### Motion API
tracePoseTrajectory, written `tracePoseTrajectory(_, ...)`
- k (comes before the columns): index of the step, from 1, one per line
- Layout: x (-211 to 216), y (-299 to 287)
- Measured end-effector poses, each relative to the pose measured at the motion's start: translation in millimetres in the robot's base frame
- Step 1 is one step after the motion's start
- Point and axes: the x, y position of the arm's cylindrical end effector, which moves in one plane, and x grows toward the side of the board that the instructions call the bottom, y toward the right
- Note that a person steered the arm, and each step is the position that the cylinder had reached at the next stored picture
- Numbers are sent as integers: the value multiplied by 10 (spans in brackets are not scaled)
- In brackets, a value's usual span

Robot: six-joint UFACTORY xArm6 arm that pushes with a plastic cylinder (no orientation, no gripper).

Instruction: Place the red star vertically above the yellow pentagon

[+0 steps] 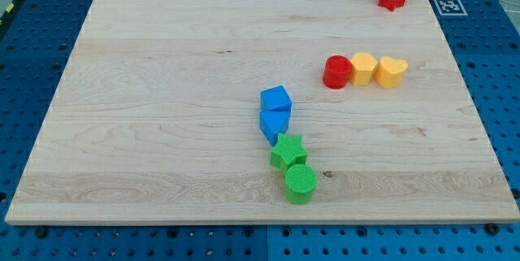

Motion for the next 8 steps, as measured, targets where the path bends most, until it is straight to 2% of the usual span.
tracePoseTrajectory(4, 103, 0)
tracePoseTrajectory(6, 319, 0)
tracePoseTrajectory(7, 292, -4)
tracePoseTrajectory(8, -12, -15)
